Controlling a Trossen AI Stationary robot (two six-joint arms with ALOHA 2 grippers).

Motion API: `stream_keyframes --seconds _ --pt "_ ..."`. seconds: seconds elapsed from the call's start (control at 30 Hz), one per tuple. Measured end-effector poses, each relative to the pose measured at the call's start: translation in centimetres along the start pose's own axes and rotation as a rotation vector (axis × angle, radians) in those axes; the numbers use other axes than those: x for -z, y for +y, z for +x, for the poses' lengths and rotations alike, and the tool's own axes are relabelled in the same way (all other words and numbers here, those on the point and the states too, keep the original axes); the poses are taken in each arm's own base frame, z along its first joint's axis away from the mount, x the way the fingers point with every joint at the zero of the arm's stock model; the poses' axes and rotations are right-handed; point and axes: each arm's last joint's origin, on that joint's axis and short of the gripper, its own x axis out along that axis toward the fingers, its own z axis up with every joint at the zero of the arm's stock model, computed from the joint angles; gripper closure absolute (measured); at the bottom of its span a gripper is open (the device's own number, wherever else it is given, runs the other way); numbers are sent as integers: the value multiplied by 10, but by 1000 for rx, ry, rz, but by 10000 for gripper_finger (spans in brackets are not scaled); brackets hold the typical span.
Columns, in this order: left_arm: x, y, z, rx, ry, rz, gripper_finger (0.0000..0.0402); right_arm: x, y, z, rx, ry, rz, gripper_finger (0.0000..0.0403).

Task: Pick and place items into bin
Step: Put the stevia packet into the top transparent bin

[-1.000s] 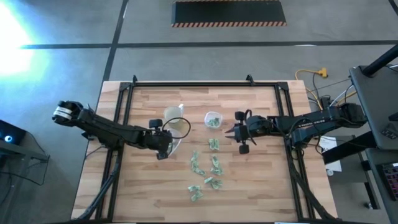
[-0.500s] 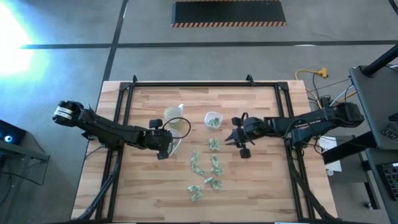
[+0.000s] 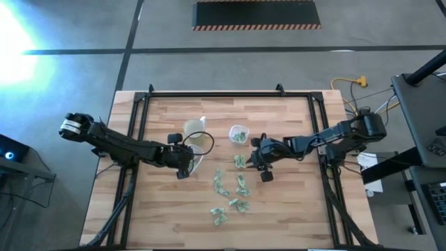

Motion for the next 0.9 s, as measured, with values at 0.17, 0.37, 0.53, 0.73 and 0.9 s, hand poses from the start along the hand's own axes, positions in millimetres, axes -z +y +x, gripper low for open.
stream_keyframes --seconds 0.17,0.37,0.53,0.73,0.9 --pt "0 0 0 0 0 0 258 2 -1 11 1 -4 6 292" --pt "0 0 0 1 -2 -1 258 6 -2 23 1 3 -60 256" --pt "-1 0 0 2 -5 -3 258 3 -3 26 9 -1 -61 242" --pt "-2 -1 0 7 -21 -12 258 4 -4 35 12 -16 -67 229" --pt "-2 -1 0 7 -23 -12 258 8 -3 38 9 4 -64 217"
